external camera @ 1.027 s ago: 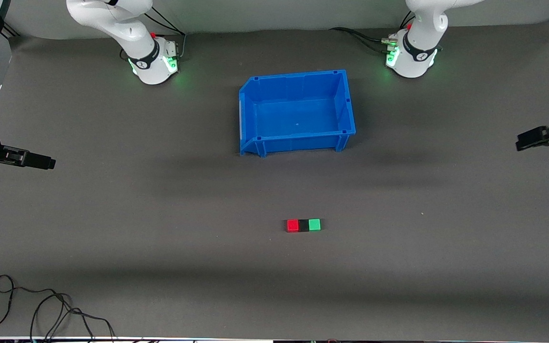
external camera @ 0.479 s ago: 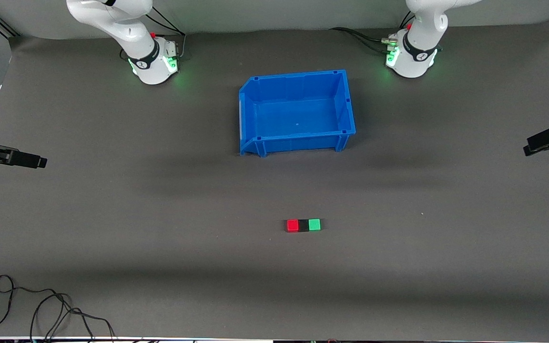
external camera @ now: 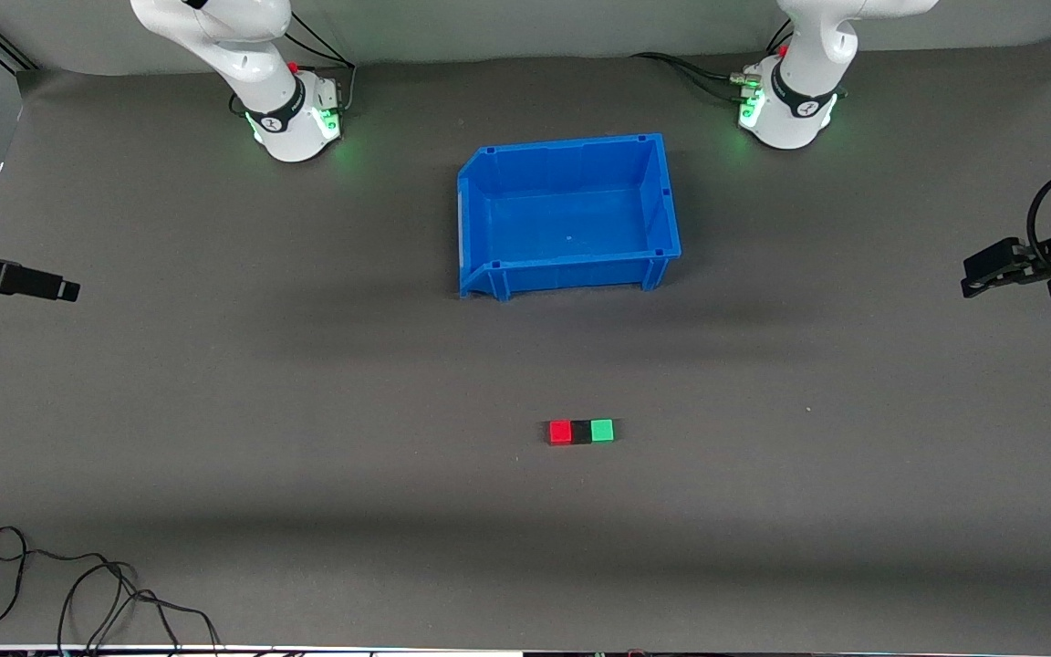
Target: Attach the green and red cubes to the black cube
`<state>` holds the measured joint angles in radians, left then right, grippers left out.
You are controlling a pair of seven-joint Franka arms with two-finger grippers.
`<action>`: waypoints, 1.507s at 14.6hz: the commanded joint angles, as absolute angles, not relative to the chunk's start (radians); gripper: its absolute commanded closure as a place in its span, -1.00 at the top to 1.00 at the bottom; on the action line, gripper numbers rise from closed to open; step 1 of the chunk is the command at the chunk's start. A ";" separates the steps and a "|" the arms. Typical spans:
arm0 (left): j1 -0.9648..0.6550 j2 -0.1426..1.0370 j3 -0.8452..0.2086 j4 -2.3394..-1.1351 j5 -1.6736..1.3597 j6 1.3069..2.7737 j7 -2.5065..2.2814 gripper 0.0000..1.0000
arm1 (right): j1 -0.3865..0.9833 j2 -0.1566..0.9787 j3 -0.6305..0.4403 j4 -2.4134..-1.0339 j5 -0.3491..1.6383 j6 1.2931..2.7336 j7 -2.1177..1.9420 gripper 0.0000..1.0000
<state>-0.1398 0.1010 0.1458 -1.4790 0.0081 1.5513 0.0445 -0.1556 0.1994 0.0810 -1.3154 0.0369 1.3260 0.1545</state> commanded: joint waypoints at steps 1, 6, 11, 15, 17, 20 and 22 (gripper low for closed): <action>-0.172 0.086 0.192 -1.465 0.005 1.513 0.051 0.96 | -0.192 0.060 0.133 -1.514 0.006 1.451 0.143 1.00; -0.066 0.083 0.078 -1.465 0.005 1.500 0.043 0.95 | -0.062 -0.023 0.017 -1.664 0.005 1.672 0.138 1.00; -0.069 0.080 0.077 -1.473 0.006 1.490 0.040 0.95 | -0.067 -0.022 0.015 -1.594 -0.005 1.626 0.135 1.00; -0.069 0.083 0.077 -1.477 0.008 1.482 0.040 0.95 | -0.067 -0.008 0.015 -1.543 -0.003 1.574 0.141 1.00; -0.069 0.083 0.077 -1.477 0.008 1.483 0.040 0.95 | -0.066 -0.009 0.015 -1.545 -0.003 1.575 0.143 1.00; -0.071 0.081 0.075 -1.476 0.014 1.485 0.044 0.95 | -0.067 -0.008 0.017 -1.546 -0.002 1.575 0.140 1.00; -0.072 0.084 0.075 -1.476 0.014 1.489 0.041 0.96 | -0.067 -0.008 0.017 -1.546 -0.002 1.575 0.133 1.00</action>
